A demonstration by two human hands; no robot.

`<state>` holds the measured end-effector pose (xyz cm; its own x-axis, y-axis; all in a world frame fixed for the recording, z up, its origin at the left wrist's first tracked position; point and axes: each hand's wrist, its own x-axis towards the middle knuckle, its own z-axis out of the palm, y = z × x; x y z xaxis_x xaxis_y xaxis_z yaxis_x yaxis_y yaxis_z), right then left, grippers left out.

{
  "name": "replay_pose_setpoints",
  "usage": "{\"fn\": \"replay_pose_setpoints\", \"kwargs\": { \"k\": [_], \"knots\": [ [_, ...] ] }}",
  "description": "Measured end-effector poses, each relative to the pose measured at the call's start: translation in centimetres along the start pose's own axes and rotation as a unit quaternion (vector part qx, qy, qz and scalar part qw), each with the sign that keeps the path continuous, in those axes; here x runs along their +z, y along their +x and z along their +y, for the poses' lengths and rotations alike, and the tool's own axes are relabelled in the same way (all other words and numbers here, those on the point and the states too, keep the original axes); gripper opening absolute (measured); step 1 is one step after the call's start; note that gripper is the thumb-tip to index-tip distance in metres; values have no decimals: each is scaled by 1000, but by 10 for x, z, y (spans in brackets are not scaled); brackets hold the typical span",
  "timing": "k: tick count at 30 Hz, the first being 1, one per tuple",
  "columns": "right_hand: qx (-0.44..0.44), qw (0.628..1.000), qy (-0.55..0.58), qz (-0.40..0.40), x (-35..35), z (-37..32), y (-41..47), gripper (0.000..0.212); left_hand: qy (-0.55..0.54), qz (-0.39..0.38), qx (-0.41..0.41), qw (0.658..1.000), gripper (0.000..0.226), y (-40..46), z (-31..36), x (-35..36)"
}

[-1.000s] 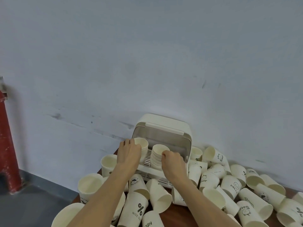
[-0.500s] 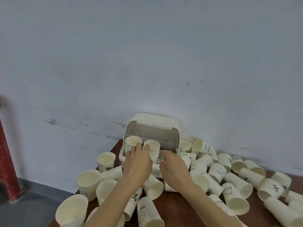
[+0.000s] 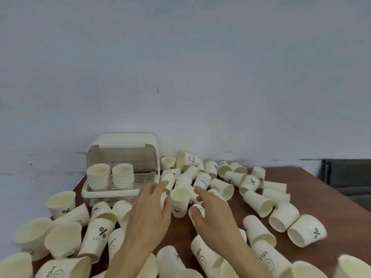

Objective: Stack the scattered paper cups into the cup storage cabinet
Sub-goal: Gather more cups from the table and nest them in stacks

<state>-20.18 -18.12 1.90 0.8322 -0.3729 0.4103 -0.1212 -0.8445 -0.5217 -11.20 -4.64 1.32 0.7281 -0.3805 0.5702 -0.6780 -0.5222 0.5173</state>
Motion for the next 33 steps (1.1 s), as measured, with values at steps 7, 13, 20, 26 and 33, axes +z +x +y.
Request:
{"fn": "replay_pose_setpoints", "kwargs": {
  "k": [7, 13, 20, 26, 33],
  "knots": [
    [40, 999, 7, 17, -22, 33, -24, 47, -7, -35, 24, 999, 39, -3, 30, 24],
    [45, 999, 0, 20, -31, 47, -25, 47, -13, -66, 43, 997, 40, 0, 48, 38],
    [50, 999, -21, -1, -42, 63, -6, 46, -6, -95, 61, 994, 42, 19, 66, 64],
    [63, 997, -41, -10, -49, 85, 22, 38, 28, -114, 78, 990, 35, 50, 69, 94],
    [67, 995, -69, -30, -49, 111, 56, 34, 69, -144, 71, 985, 36, 87, 62, 132]
  ]
}}
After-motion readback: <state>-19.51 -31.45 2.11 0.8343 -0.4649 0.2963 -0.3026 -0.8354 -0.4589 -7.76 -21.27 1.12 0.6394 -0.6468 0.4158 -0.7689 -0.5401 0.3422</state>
